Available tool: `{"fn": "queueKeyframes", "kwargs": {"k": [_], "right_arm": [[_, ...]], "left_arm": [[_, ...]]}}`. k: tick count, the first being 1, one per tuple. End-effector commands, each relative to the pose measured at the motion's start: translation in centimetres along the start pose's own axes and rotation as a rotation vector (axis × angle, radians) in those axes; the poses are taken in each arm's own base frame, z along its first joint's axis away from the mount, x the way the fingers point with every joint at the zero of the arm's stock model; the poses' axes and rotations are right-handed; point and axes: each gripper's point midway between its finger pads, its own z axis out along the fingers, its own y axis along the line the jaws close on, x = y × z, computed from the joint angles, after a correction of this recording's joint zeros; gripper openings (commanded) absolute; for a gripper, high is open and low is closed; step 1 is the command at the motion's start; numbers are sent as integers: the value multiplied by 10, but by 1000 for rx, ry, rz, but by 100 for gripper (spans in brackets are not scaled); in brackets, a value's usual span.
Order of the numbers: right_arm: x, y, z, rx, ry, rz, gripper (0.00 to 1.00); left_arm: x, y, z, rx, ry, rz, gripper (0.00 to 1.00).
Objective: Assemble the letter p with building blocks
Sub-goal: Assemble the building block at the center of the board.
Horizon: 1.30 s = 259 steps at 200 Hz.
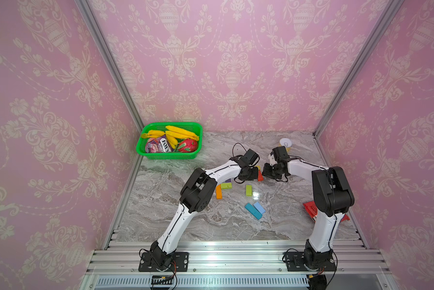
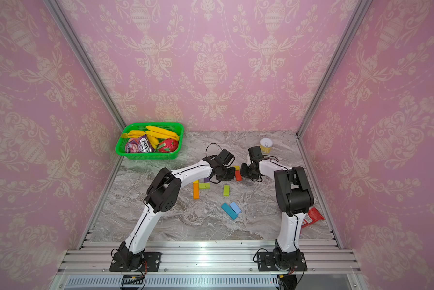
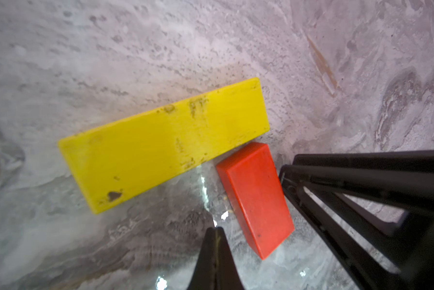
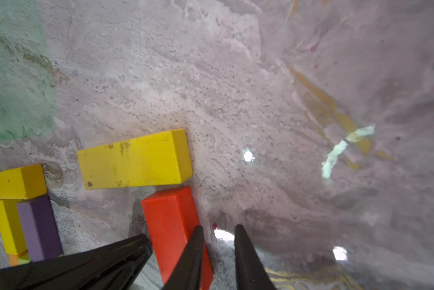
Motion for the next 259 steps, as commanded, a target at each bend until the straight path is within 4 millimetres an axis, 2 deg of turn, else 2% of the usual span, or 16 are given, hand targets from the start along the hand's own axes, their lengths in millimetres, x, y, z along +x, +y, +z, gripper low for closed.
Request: {"fn": "queueKeyframes", "kwargs": {"k": [1,158,259], "right_arm": [[16,-12,15,23,71,33,25],[17,-21,20,39,95,48,26],[20,-22,22,36,107,54,26]], "left_arm": [[9,7,13,-30,36,-26,0],[2,-8,21,19,48,-38,0],[0,-6,22,5,48,-39,0]]}}
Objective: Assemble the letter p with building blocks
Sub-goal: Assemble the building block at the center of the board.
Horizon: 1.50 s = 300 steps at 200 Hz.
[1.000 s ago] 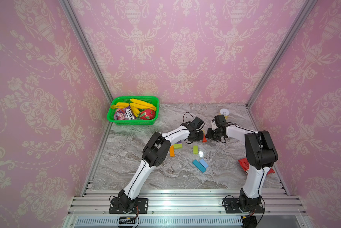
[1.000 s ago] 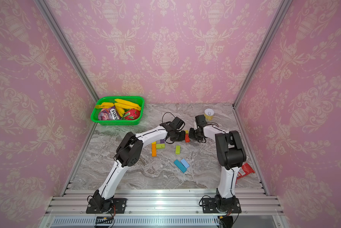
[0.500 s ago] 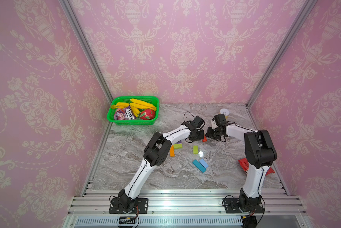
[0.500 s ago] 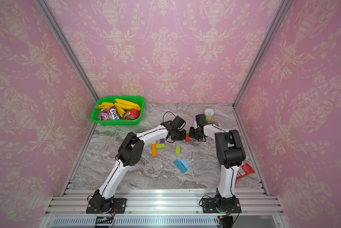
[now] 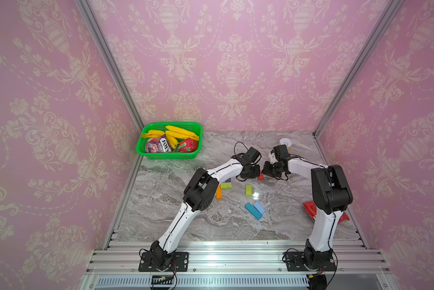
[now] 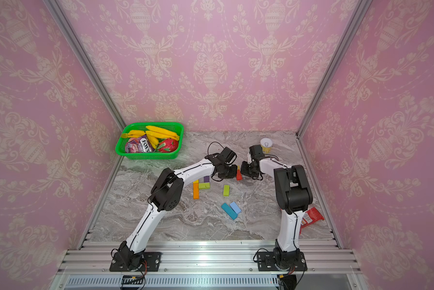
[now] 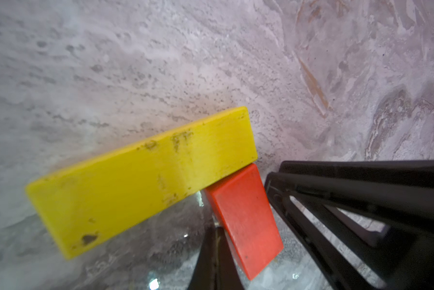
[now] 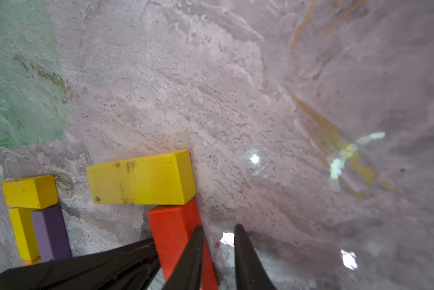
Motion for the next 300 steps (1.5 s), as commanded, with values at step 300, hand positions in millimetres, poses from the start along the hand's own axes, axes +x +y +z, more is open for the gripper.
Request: {"fn": "queueKeyframes", "kwargs": {"k": [300], "right_arm": [[82,11,-72,61,-9,-131,53]], "left_arm": [[15,17,-164,-33,-280,89,20]]}}
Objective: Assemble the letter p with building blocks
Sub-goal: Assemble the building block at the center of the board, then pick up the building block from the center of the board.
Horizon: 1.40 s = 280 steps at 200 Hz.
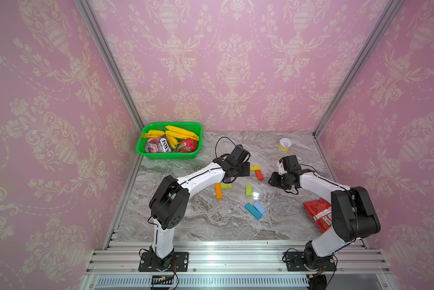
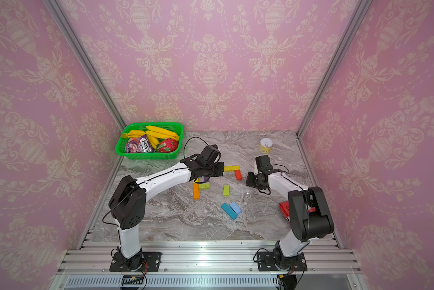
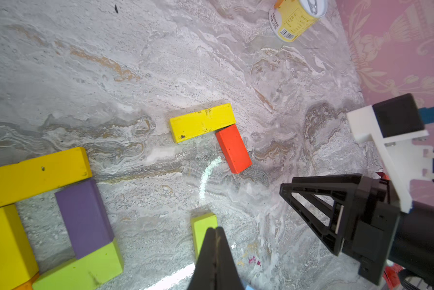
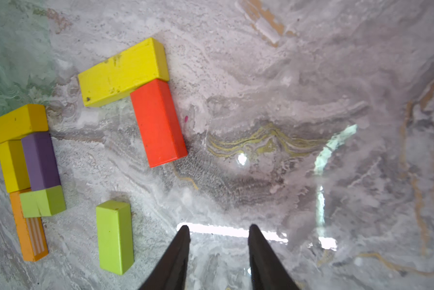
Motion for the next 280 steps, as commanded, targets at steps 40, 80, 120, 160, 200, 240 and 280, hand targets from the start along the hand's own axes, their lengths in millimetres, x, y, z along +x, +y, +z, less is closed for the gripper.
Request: {"fn": "queueKeyframes", "kwargs": {"k": [40,80,120,160,200,240,280], "right_arm": [[37,62,-4,65,72,-143,63],[53,88,16,121,93,-152,65],[53,98,30,219,100,-150,65],[58,92,43,267,124,-141,64],[56,90,51,286,137,-163,54],[60,89,55,288,163,-191,36],[46,91,51,269,150,-234,29]], "left_arm": [[15,26,-40,-8,-29,-5,45],[20,48,-55,94,0,-100,50],[13,74,-70,94,-12,-113,50],[8,89,-72,90,-13,-131,50],[10,94,-66,85,-1,-148,50],[12,96,-64,80,3,-158,49],[13,99,-62,67,6,-167,49]]}}
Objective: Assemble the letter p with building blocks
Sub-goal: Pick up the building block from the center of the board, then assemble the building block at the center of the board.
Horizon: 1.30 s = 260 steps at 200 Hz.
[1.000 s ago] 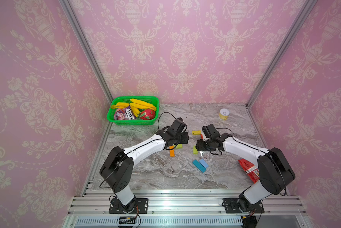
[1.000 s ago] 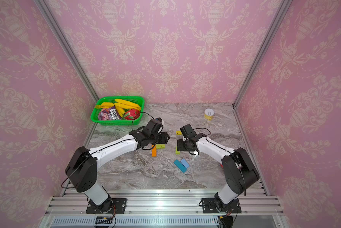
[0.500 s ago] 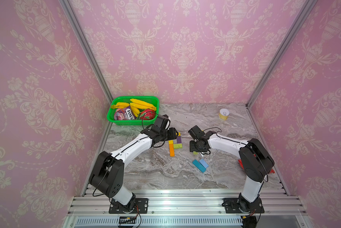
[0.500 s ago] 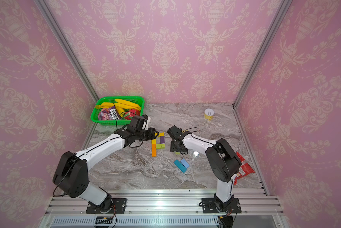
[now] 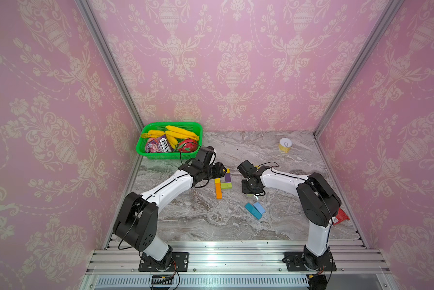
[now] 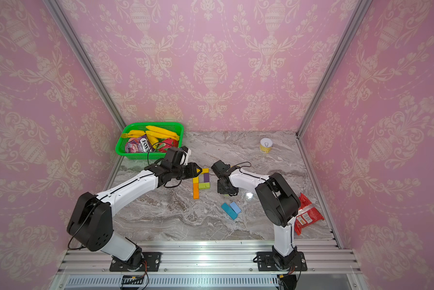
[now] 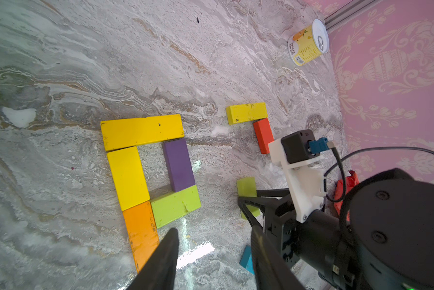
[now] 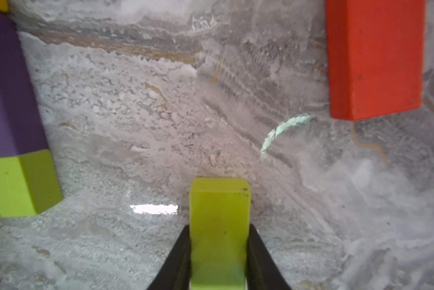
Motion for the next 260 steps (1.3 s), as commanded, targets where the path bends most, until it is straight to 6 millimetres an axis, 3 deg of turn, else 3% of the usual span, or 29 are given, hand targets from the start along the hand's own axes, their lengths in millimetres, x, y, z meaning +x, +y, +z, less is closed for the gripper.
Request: {"fn": "queueKeyframes", "kwargs": {"k": [1,51,105,260], "right_arm": [[-12,-4,-5,9,-7,-49,29],[-57,-17,-30,-27,-52,-117,28],[-73,-25,-30,-91,-48,-166,28],[-60,-12,5,-130,-4,-124,29]], "left_arm": [[6,7,4,-8,24,-5,49],[5,11,3,-25,10,-13,49],[7,15,1,-43,2,-20,49],[9,19,3,-53,3,-20,50]]}}
